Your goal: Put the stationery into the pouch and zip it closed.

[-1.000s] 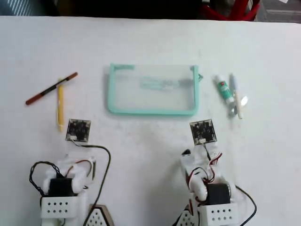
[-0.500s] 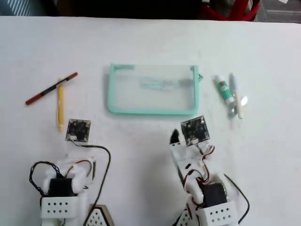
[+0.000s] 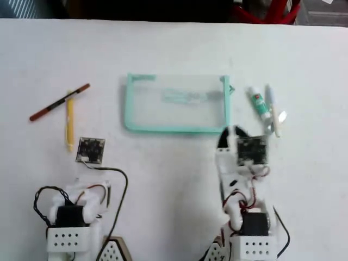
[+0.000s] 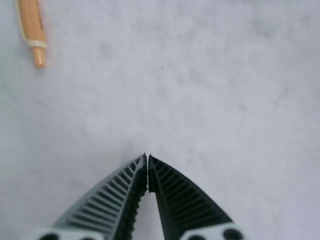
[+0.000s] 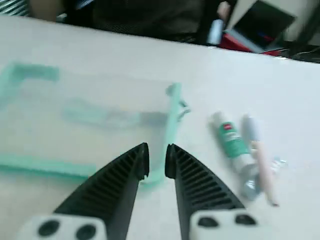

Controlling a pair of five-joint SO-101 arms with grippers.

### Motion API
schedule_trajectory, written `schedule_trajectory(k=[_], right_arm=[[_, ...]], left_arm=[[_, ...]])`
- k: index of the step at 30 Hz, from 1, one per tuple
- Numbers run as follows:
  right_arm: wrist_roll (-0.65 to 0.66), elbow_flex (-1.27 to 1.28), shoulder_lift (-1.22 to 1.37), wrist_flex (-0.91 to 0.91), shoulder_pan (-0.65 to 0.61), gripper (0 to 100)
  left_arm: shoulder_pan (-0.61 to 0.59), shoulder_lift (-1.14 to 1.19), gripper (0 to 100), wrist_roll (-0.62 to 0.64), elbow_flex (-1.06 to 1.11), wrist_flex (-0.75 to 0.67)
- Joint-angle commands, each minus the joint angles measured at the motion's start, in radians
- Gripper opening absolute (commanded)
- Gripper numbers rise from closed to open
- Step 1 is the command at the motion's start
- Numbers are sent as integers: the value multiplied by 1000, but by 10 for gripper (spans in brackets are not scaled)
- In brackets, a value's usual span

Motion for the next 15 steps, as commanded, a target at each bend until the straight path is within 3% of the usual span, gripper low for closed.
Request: schedule_trajectory(k=[1,7,15], right_arm=[[-11,8,-5,-51,137,67],[-11,8,-5,-50,153,69],[-9,8,-5,-38,153,70]], left_arm=[[-25,-7,28,-61,-170,-23],[21,-7,28,-316,-252,-54],[259,-7,28,-322,-256,-81]])
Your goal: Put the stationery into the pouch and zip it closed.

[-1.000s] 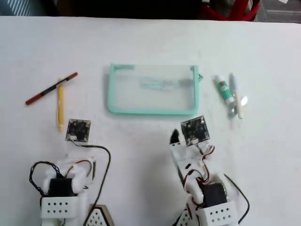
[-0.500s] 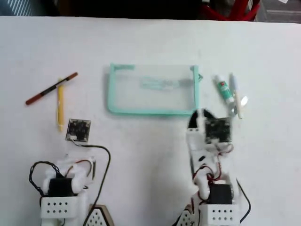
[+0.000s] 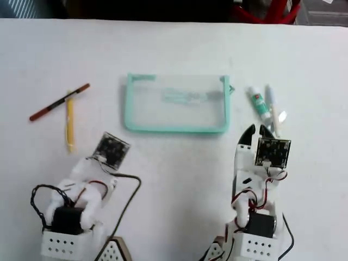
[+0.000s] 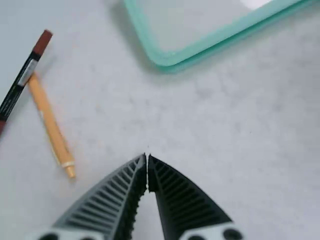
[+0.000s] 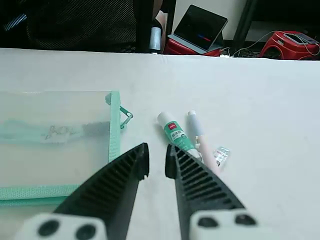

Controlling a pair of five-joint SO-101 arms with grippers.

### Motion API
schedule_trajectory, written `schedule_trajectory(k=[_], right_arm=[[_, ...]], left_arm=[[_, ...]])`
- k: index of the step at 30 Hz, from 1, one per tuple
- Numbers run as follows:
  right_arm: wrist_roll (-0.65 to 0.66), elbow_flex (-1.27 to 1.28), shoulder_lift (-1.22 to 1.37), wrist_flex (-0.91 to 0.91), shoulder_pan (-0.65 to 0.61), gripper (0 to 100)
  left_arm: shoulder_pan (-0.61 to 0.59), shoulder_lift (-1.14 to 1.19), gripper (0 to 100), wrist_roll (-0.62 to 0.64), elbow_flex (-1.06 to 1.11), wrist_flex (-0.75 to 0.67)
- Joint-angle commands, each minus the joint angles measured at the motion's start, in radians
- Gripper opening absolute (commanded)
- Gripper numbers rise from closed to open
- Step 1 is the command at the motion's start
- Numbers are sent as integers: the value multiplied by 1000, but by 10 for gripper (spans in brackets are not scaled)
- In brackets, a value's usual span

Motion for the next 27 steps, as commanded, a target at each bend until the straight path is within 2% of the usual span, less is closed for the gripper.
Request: schedule_trajectory(k=[1,3,5,9,15,21,27], right_arm=[[-8,8,-5,-2,8,70],[-6,8,-5,1,8,70],[-5,8,-5,1,8,70],[-3,8,-5,1,10,70],[-3,8,-5,1,10,70],[-3,8,-4,2,10,70],[-3,8,-7,38,-19,70]], left_arm=[[140,-5,28,-46,-57,-63],[191,-5,28,-107,-54,-123],[222,-5,28,-109,-51,-207],[252,-4,27,-25,-51,-365],[282,1,28,69,-54,-493],[262,2,67,204,-49,-486],[128,4,68,318,-100,-516]])
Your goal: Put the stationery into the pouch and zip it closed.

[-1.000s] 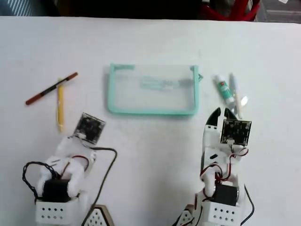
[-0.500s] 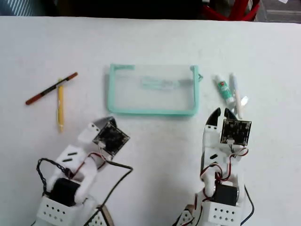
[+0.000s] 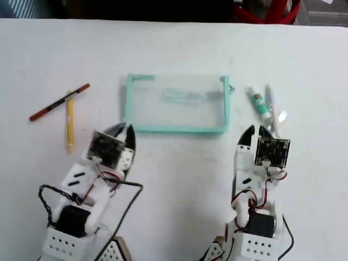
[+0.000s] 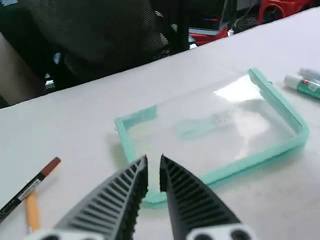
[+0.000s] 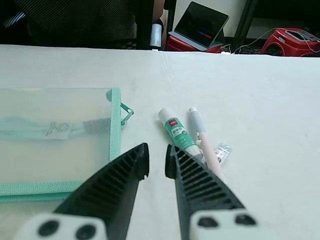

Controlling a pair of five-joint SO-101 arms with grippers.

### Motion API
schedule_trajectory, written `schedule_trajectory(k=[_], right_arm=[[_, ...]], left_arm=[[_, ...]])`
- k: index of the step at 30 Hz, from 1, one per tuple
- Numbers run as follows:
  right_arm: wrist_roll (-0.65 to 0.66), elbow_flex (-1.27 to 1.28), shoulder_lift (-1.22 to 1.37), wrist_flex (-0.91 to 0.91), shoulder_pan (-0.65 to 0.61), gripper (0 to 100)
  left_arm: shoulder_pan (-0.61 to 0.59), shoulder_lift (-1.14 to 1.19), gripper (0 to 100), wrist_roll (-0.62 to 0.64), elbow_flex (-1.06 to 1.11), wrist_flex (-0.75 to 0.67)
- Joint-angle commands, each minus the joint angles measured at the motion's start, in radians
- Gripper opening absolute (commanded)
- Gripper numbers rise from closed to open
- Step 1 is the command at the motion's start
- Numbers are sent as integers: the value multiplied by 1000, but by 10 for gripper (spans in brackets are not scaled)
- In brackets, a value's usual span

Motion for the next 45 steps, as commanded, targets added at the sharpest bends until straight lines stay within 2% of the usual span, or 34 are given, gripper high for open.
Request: schedule_trajectory(k=[1,6,14,19,22,28,31,34,37,40,45], right_arm=[[-3,8,-5,16,-35,70],[-2,8,-7,48,-77,70],[-2,8,-7,50,-77,70],[0,8,-7,50,-77,70],[28,6,-4,51,-77,70],[126,-49,-4,154,-105,70],[193,-100,-4,239,-193,70],[203,-135,-4,302,-266,70],[203,-123,-2,306,-259,70],[203,-86,-4,272,-223,70],[190,-68,-5,203,-104,70]], left_arm=[[-70,1,68,72,-100,-29],[-22,150,71,75,-157,-37],[-39,786,70,75,-422,-38],[-41,1030,72,69,-511,-104],[-48,1109,72,68,-517,-160],[-159,1156,72,77,-511,-256],[-197,1159,72,133,-512,-345],[-188,1161,72,164,-543,-445],[-105,1205,73,133,-641,-397],[-53,1369,73,133,-816,-299],[-85,1710,73,227,-1082,-87]])
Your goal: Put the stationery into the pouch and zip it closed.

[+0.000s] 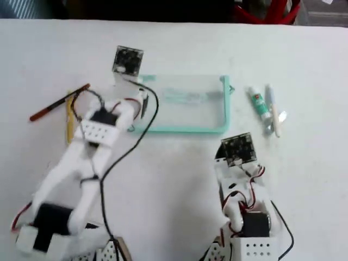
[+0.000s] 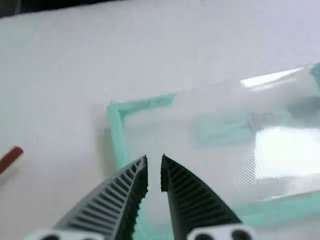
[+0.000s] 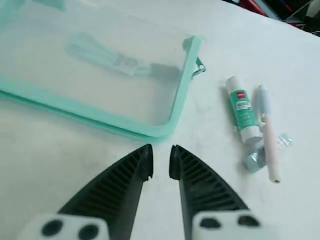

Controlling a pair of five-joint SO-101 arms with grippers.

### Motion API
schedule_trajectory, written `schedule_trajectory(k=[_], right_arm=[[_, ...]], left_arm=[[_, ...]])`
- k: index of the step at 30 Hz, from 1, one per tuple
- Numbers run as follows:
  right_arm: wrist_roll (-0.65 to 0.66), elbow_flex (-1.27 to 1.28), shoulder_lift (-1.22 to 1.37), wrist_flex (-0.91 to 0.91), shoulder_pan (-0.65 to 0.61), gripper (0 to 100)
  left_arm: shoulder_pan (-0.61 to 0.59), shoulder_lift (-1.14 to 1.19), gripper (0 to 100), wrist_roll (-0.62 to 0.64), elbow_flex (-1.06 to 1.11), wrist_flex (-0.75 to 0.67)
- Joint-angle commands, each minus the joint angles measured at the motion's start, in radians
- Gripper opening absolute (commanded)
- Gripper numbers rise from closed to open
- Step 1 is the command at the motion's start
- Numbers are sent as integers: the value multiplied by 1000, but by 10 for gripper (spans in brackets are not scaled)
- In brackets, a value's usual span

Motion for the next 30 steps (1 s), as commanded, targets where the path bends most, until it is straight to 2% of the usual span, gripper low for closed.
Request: schedule_trajectory(k=[1,5,10,15,18,21,24,30], right_arm=[[-34,-9,-5,-56,104,70],[-158,-11,-7,-94,183,70],[-112,-34,-4,-84,186,70],[-112,-232,-1,8,188,70],[-112,-339,48,-4,157,70],[-94,-459,240,-22,64,67],[-71,-628,542,-24,-1,67],[-74,-1014,1219,10,-4,70]], left_arm=[[-30,269,73,61,-269,163],[-77,354,72,64,-362,198],[-82,380,72,61,-359,143],[-82,381,72,60,-358,143],[-84,381,72,60,-356,152],[-82,371,72,61,-347,166],[-82,349,72,61,-330,160],[-82,289,72,61,-284,155]])
